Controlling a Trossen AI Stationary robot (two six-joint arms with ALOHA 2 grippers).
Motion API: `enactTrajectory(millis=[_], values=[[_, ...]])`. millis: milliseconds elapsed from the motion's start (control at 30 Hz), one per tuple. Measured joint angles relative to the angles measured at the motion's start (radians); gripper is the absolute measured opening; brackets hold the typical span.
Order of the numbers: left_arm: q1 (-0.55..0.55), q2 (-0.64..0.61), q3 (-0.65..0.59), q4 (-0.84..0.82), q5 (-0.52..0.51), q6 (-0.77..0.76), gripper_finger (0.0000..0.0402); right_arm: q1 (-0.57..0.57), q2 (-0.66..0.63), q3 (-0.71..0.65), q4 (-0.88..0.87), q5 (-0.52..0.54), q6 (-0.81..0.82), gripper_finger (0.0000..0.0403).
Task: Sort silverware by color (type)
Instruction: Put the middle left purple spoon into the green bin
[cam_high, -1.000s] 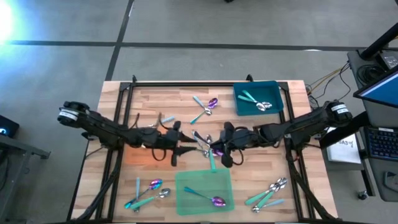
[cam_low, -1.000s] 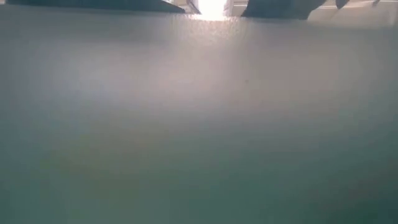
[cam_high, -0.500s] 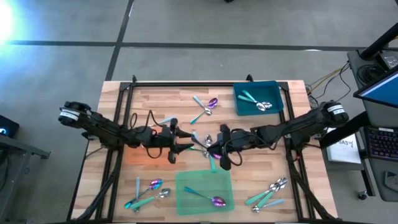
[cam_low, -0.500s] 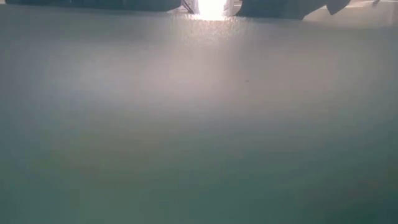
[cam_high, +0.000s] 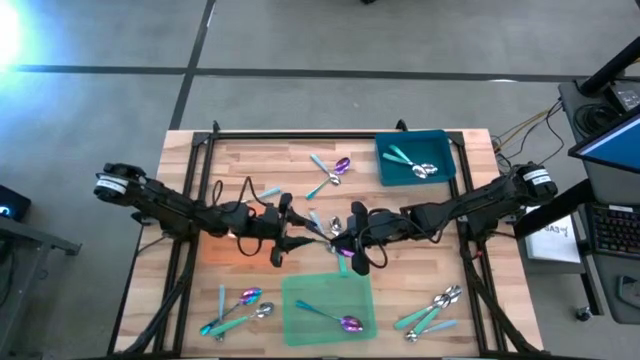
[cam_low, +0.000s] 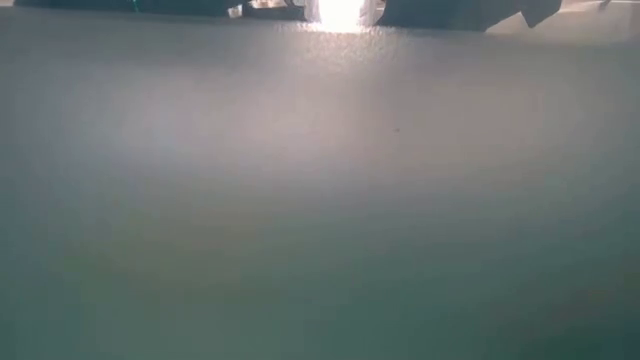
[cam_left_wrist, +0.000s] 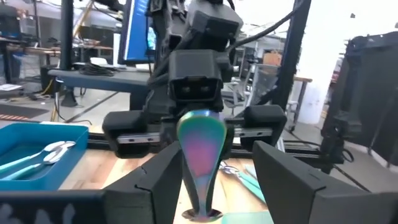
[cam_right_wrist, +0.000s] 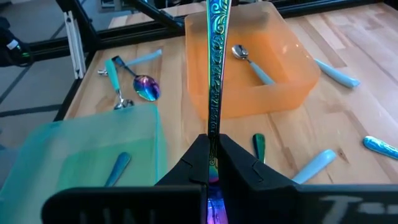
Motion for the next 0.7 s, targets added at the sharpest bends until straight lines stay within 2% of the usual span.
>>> enactTrajectory(millis=[200,367,600,700], values=[[0.000,0.000,0.023,-0.044,0.019,0.023,0.0134,0.002,0.001,0.000,0.011,0.000,-0.035,0.0009],[0.001,0.000,0.023,-0.044,0.018,0.023,0.0039,0.002,0.001,0.000,0.017,-0.006,-0.054,0.0009],[0.001,0.000,0.023,-0.047,0.018,0.014,0.0036,0.002,0.001,0.000,0.021,-0.017,-0.037,0.0010],[0.001,0.000,0.023,-0.048,0.018,0.012,0.0036,0.002,0.001,0.000,0.021,-0.017,-0.003,0.0024]])
